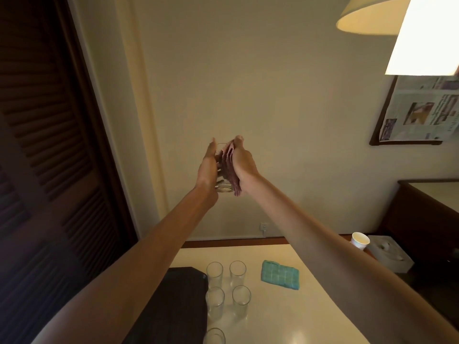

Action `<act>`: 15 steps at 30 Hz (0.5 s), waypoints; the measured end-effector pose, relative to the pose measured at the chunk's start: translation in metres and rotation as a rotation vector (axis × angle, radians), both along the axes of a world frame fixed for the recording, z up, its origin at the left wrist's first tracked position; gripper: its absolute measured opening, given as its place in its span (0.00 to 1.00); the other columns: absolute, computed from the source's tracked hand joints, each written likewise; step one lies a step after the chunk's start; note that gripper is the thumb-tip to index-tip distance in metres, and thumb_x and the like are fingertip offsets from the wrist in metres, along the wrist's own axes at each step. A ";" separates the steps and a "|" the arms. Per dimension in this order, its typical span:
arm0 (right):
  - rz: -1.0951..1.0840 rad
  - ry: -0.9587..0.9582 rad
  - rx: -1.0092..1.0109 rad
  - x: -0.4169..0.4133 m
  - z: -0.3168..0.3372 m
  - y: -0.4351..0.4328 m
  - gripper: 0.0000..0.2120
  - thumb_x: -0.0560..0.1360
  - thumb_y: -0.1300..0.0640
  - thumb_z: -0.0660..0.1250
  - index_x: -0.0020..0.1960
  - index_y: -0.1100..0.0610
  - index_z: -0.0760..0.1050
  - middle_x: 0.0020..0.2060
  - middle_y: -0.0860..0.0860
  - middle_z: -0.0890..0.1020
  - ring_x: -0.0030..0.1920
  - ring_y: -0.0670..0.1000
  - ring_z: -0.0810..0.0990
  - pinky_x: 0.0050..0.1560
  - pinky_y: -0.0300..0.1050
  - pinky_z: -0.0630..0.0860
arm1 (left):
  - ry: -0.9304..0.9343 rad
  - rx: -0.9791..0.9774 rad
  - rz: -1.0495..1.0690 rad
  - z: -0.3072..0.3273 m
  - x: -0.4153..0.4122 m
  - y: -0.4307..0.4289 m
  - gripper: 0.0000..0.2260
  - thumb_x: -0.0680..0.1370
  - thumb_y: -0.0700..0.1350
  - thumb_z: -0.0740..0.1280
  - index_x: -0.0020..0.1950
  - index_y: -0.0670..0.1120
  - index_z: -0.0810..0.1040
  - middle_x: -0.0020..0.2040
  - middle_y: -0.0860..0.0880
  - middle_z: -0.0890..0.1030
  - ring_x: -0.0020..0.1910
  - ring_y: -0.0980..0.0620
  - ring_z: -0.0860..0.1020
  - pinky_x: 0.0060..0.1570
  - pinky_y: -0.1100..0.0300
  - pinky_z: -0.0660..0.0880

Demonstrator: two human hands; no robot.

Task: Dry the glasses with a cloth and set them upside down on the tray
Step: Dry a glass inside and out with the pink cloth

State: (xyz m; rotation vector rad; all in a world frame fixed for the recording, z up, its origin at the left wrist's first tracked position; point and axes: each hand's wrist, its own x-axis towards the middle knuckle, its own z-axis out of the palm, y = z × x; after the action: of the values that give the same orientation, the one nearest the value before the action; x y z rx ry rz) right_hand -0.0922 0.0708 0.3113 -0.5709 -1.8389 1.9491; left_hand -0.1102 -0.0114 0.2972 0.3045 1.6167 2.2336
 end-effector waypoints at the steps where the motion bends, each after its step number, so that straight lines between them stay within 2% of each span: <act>1: 0.040 0.002 -0.099 0.001 -0.002 -0.002 0.34 0.78 0.32 0.49 0.44 0.57 0.82 0.41 0.58 0.86 0.42 0.58 0.85 0.50 0.55 0.82 | 0.001 -0.014 0.016 0.003 0.003 -0.001 0.25 0.82 0.65 0.61 0.58 0.47 0.86 0.47 0.47 0.87 0.46 0.49 0.85 0.39 0.57 0.78; 3: 0.070 -0.015 -0.132 0.006 -0.009 -0.010 0.33 0.81 0.34 0.48 0.44 0.56 0.82 0.41 0.58 0.86 0.42 0.59 0.86 0.49 0.57 0.83 | 0.008 -0.039 0.057 0.004 0.001 -0.003 0.22 0.81 0.62 0.64 0.55 0.45 0.85 0.43 0.48 0.87 0.41 0.50 0.85 0.35 0.60 0.76; 6: 0.087 -0.086 0.126 0.015 -0.022 -0.026 0.36 0.79 0.32 0.44 0.51 0.57 0.81 0.43 0.57 0.85 0.45 0.57 0.86 0.52 0.55 0.82 | -0.011 0.017 0.084 0.005 -0.009 -0.010 0.22 0.81 0.60 0.66 0.59 0.42 0.84 0.47 0.45 0.88 0.48 0.46 0.87 0.44 0.56 0.80; 8: 0.084 -0.080 0.279 0.016 -0.025 -0.030 0.35 0.80 0.33 0.47 0.61 0.61 0.74 0.49 0.54 0.82 0.49 0.54 0.83 0.51 0.51 0.79 | -0.010 0.040 0.083 0.005 -0.014 -0.014 0.20 0.83 0.58 0.64 0.58 0.43 0.84 0.46 0.45 0.88 0.47 0.47 0.87 0.44 0.57 0.80; 9: 0.074 -0.041 0.330 0.017 -0.024 -0.031 0.31 0.81 0.35 0.50 0.63 0.62 0.69 0.51 0.53 0.80 0.50 0.53 0.81 0.48 0.48 0.76 | -0.022 0.060 0.085 0.004 -0.015 -0.015 0.19 0.84 0.57 0.63 0.56 0.43 0.85 0.43 0.46 0.88 0.45 0.48 0.87 0.42 0.57 0.80; 11: 0.023 0.101 0.439 0.016 -0.018 -0.031 0.20 0.83 0.42 0.54 0.60 0.60 0.65 0.53 0.55 0.77 0.51 0.53 0.79 0.44 0.44 0.73 | -0.059 0.100 0.068 0.003 -0.017 -0.014 0.18 0.86 0.56 0.60 0.52 0.46 0.84 0.38 0.49 0.86 0.44 0.48 0.85 0.41 0.57 0.78; 12: -0.012 0.159 0.483 0.014 -0.014 -0.030 0.18 0.83 0.43 0.56 0.58 0.58 0.64 0.54 0.56 0.77 0.51 0.53 0.79 0.44 0.44 0.73 | -0.062 0.094 0.062 0.000 -0.021 -0.012 0.20 0.86 0.57 0.59 0.52 0.46 0.84 0.39 0.48 0.87 0.45 0.48 0.85 0.39 0.58 0.77; 15: -0.092 0.195 0.492 0.008 -0.002 -0.023 0.21 0.82 0.40 0.56 0.59 0.58 0.67 0.52 0.53 0.79 0.51 0.52 0.80 0.48 0.45 0.73 | -0.065 0.091 -0.002 0.001 -0.014 -0.012 0.27 0.87 0.60 0.52 0.57 0.43 0.83 0.44 0.46 0.87 0.42 0.50 0.86 0.35 0.59 0.79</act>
State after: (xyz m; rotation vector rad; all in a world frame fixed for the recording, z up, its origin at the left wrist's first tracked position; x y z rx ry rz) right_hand -0.0844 0.0473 0.3094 -0.2896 -2.0199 1.3631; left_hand -0.1247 -0.0238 0.2981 0.2542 1.4841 2.2955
